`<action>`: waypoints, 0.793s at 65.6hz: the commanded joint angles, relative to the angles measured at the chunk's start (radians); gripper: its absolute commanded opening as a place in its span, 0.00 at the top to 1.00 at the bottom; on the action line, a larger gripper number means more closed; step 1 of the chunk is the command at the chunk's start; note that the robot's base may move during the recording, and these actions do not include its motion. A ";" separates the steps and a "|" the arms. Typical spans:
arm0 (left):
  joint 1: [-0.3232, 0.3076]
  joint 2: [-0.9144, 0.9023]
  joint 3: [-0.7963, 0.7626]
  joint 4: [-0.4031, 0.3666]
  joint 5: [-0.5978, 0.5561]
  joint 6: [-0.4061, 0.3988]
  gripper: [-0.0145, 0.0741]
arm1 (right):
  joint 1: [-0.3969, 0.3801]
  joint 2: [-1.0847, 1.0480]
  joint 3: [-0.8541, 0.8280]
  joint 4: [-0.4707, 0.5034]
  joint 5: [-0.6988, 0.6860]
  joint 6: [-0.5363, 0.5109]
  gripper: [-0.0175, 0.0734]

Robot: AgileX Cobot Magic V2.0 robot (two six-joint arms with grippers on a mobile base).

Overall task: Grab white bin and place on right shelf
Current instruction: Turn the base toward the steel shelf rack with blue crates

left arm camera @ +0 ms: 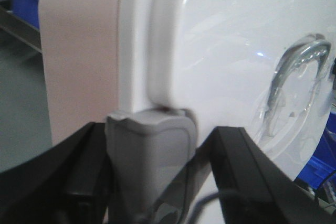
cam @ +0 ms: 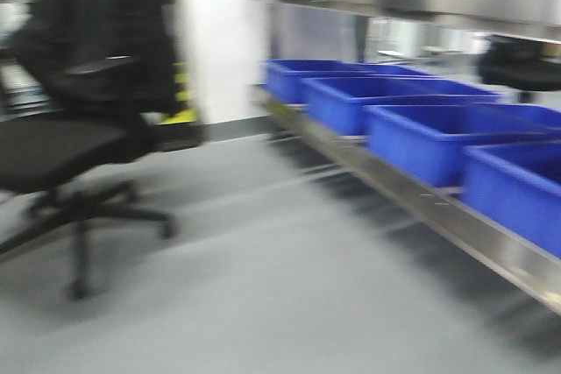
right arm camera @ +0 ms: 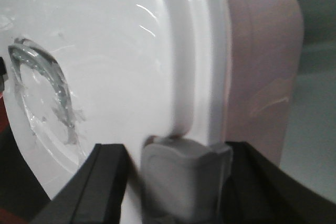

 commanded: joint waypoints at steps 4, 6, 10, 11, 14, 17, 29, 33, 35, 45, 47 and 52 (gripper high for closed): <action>-0.027 -0.021 -0.036 -0.218 0.153 0.017 0.58 | 0.020 -0.013 -0.034 0.227 0.071 -0.001 0.38; -0.027 -0.021 -0.036 -0.218 0.153 0.017 0.58 | 0.020 -0.013 -0.034 0.227 0.071 -0.001 0.38; -0.027 -0.021 -0.036 -0.218 0.153 0.017 0.58 | 0.020 -0.013 -0.034 0.227 0.071 -0.001 0.38; -0.027 -0.021 -0.036 -0.218 0.153 0.017 0.58 | 0.020 -0.013 -0.034 0.227 0.071 -0.001 0.38; -0.027 -0.021 -0.036 -0.218 0.153 0.017 0.58 | 0.020 -0.013 -0.034 0.227 0.071 -0.001 0.38; -0.027 -0.021 -0.036 -0.218 0.153 0.017 0.58 | 0.020 -0.013 -0.034 0.227 0.071 -0.001 0.38; -0.027 -0.021 -0.036 -0.218 0.153 0.017 0.58 | 0.020 -0.013 -0.034 0.227 0.071 -0.001 0.38; -0.027 -0.021 -0.036 -0.218 0.153 0.017 0.58 | 0.020 -0.013 -0.034 0.227 0.071 -0.001 0.38; -0.027 -0.021 -0.036 -0.218 0.153 0.017 0.58 | 0.020 -0.013 -0.034 0.227 0.071 -0.001 0.38; -0.027 -0.021 -0.036 -0.218 0.153 0.017 0.58 | 0.020 -0.013 -0.034 0.227 0.071 -0.001 0.38; -0.027 -0.021 -0.036 -0.218 0.153 0.017 0.58 | 0.020 -0.013 -0.034 0.227 0.071 -0.001 0.38; -0.027 -0.021 -0.036 -0.218 0.154 0.017 0.58 | 0.020 -0.013 -0.034 0.227 0.071 -0.001 0.38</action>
